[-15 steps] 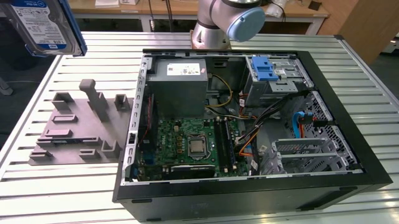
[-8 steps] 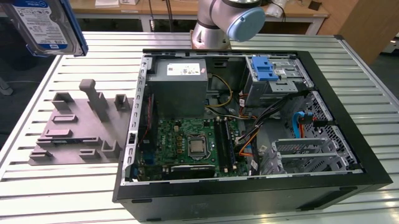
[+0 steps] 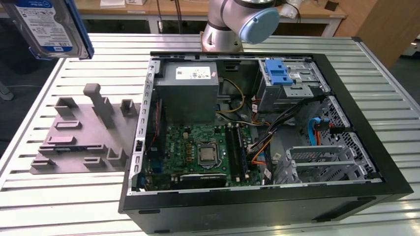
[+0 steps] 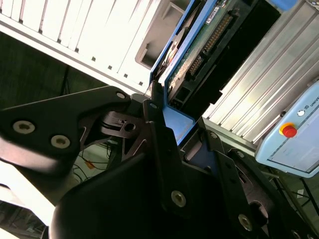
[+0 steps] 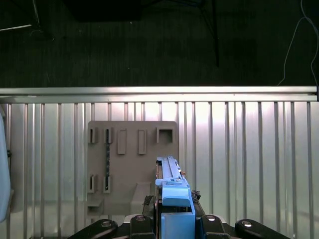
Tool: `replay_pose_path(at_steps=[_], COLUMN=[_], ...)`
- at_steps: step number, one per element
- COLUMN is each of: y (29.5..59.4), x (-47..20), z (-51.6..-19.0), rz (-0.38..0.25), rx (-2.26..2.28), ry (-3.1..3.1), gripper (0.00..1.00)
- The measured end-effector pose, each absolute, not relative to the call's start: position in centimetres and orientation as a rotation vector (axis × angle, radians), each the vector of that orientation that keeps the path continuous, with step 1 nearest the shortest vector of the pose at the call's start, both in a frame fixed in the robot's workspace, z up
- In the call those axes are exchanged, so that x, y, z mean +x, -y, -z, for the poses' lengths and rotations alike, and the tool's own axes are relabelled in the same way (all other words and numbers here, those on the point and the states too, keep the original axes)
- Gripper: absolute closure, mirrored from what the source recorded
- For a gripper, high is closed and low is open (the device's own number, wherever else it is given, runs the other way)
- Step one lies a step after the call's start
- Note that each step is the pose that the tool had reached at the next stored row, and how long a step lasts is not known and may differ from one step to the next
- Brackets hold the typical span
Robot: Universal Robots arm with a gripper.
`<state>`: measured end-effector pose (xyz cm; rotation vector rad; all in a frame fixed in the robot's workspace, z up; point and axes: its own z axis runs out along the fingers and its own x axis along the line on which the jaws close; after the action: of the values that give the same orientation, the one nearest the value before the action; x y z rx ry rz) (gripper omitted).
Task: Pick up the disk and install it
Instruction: 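Pick up the disk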
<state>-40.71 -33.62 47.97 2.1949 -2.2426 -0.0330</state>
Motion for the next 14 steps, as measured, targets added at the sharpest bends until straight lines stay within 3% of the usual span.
replay_pose_path(at_steps=[14], y=[33.62], x=[-40.18], z=[-47.97], rz=[0.033], rx=[2.195], ry=[2.243], gripper=[0.64])
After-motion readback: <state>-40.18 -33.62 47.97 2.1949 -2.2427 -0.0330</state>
